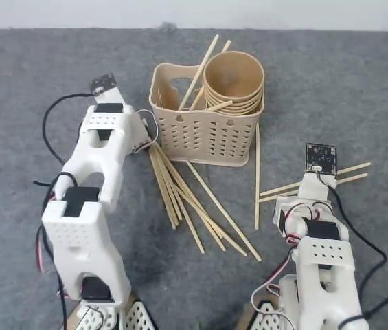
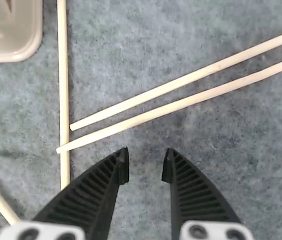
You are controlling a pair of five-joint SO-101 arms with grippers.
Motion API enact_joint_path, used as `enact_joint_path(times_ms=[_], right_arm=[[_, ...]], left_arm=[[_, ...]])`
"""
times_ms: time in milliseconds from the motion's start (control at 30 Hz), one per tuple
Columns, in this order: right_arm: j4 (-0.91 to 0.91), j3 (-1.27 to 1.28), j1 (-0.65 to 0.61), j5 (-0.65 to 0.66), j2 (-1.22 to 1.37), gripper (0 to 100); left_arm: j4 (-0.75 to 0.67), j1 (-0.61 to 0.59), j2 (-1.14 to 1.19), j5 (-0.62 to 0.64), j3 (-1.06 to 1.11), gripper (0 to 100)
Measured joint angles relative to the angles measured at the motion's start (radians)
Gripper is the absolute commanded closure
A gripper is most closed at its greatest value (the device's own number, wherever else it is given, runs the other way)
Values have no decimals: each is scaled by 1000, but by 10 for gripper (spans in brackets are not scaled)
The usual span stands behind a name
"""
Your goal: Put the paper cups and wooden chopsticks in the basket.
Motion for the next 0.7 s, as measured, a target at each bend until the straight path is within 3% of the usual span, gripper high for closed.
enact_joint_path(times_ms=[367,633,700], right_arm=[[0,0,0,0,0,880],[0,0,0,0,0,880],[0,0,2,0,0,879]], left_arm=[[28,9,-84,0,0,878],[17,8,55,5,-28,882],[32,8,69,6,-49,924]])
